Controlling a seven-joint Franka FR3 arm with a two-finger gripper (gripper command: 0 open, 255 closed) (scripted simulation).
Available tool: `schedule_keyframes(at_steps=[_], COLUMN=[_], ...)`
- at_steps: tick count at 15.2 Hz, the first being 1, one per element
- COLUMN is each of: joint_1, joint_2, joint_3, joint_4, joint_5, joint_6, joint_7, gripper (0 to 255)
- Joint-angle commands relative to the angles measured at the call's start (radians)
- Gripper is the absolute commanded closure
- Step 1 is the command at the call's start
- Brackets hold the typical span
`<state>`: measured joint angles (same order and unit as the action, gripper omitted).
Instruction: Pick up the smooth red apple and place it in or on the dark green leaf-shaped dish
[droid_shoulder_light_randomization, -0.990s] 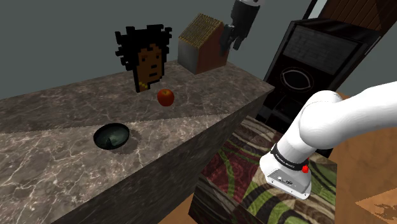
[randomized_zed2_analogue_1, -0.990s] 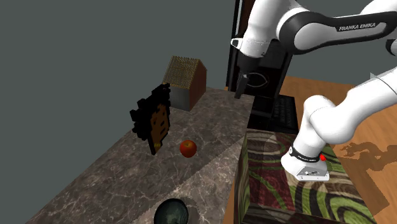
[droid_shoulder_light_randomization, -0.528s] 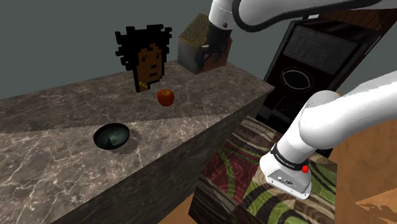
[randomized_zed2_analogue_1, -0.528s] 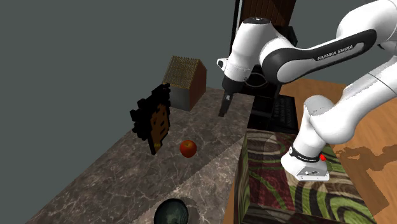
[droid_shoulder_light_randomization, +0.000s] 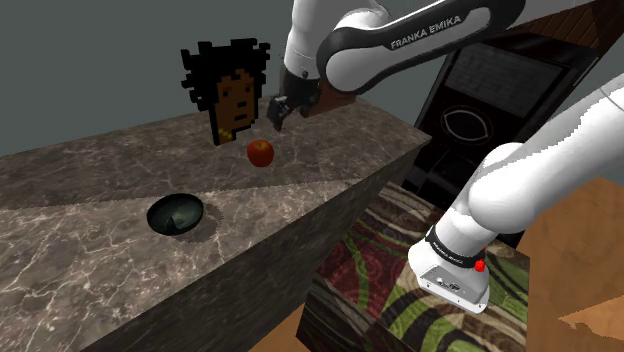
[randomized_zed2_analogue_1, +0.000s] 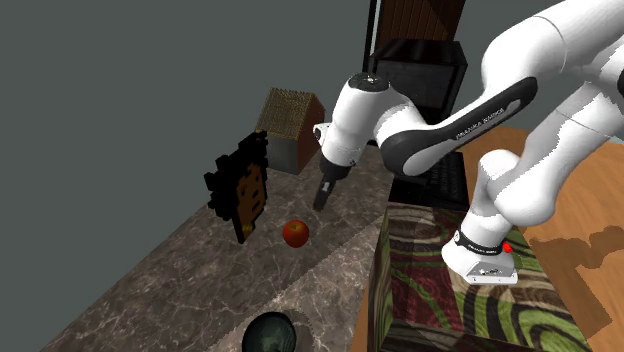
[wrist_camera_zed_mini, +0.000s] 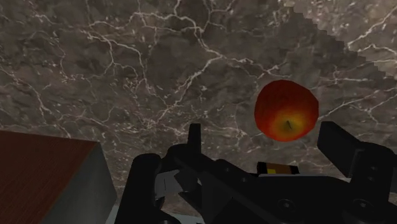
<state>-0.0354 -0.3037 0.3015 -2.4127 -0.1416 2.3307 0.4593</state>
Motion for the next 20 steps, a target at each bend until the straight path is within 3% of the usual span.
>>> schedule_keyframes(at_steps=[1,8,15,20], joint_1=[-0.016,-0.04,-0.038,-0.038], joint_2=[0.075,0.358,0.445,0.453], joint_3=[0.034,0.104,0.078,0.075], joint_4=[0.024,0.179,0.19,0.191], joint_5=[-0.052,-0.333,-0.423,-0.43], joint_6=[0.055,0.149,0.209,0.213], joint_7=[0.07,0.361,0.421,0.426], gripper=[0,0,0,0])
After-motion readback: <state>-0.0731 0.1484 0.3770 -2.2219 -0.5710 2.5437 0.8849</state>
